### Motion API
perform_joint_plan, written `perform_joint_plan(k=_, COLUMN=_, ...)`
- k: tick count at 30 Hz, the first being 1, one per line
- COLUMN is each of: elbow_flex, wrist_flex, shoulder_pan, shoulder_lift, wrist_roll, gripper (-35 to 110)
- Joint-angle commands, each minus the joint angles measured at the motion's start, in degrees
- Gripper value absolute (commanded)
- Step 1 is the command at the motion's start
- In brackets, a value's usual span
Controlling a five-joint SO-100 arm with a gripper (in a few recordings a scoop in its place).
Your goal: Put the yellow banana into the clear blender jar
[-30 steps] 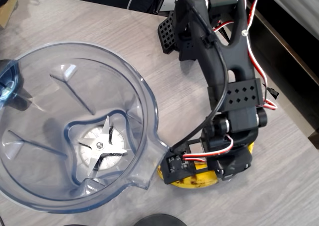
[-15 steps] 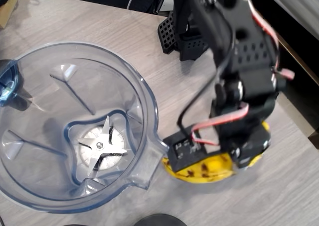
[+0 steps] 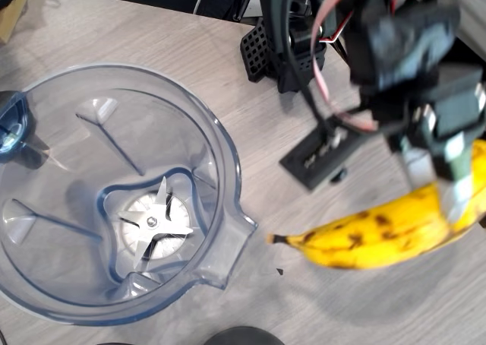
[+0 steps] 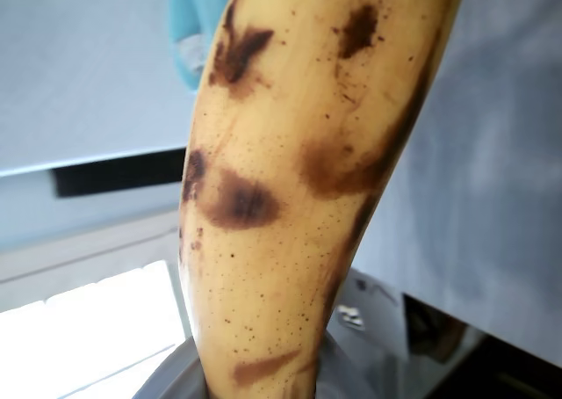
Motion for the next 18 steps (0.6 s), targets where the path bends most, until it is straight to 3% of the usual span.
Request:
perform_joint_plan(k=1, elbow_flex=-1.1, wrist_flex=-4.7, shoulder_pan=-0.1, shoulder_lift=7.9, wrist_roll=0.3, gripper=1)
perform_joint_plan(k=18, elbow_flex=-5.7, wrist_flex=-16.0, shoulder_pan=5.3, shoulder_lift=14.6, wrist_roll=-0.1, gripper=1)
